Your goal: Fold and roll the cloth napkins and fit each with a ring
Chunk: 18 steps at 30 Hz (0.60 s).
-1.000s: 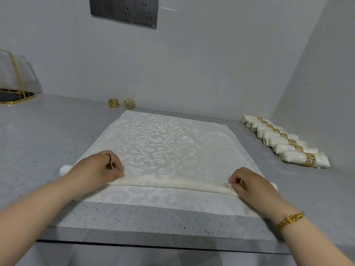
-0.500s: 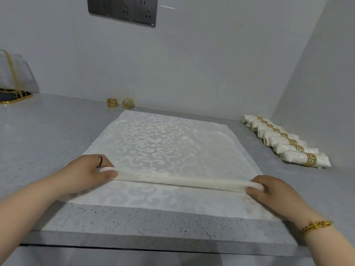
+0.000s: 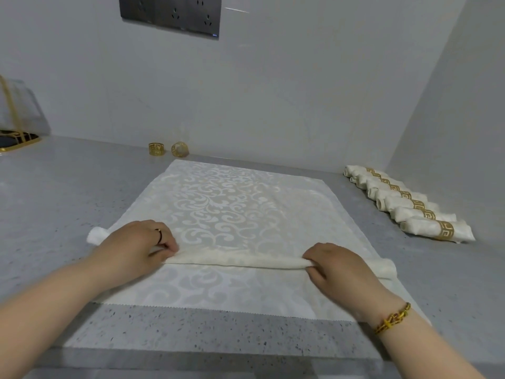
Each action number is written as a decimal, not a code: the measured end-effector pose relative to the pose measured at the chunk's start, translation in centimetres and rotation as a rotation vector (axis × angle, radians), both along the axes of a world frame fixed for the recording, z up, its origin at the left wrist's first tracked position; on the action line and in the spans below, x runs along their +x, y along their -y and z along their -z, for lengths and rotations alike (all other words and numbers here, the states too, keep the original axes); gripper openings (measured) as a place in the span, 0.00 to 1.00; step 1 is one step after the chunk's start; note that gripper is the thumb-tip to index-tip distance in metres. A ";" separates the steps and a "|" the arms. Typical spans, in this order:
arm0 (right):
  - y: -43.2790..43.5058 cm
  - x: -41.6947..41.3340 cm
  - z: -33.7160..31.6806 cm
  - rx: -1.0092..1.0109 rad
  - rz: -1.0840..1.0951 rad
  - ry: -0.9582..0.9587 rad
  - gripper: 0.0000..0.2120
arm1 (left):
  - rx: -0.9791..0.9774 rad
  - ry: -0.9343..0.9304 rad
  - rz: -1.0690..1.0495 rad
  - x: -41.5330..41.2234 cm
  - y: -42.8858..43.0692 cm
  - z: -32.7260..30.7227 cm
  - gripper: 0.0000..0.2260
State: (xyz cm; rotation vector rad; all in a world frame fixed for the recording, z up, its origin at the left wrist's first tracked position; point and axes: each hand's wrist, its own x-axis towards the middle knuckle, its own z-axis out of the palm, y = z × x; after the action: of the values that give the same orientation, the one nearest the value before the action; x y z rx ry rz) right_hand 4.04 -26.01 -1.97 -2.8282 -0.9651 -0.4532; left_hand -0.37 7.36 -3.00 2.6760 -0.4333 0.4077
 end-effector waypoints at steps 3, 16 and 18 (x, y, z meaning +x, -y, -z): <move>0.2 0.7 -0.3 0.039 0.054 -0.091 0.09 | 0.042 -0.016 0.008 0.0 -0.3 0.2 0.09; -1.9 3.4 -0.3 0.059 0.283 -0.268 0.06 | -0.076 -0.123 -0.177 3.7 -0.4 0.1 0.07; -1.8 3.6 0.4 0.120 0.243 -0.174 0.08 | -0.053 -0.068 -0.192 3.7 -0.2 0.2 0.08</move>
State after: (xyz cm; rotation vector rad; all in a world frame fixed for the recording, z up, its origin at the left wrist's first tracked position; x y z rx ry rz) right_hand 7.60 -24.24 -2.33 -2.8275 -0.5471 -0.2714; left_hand 3.30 7.51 -3.16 2.6793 -0.1438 0.3760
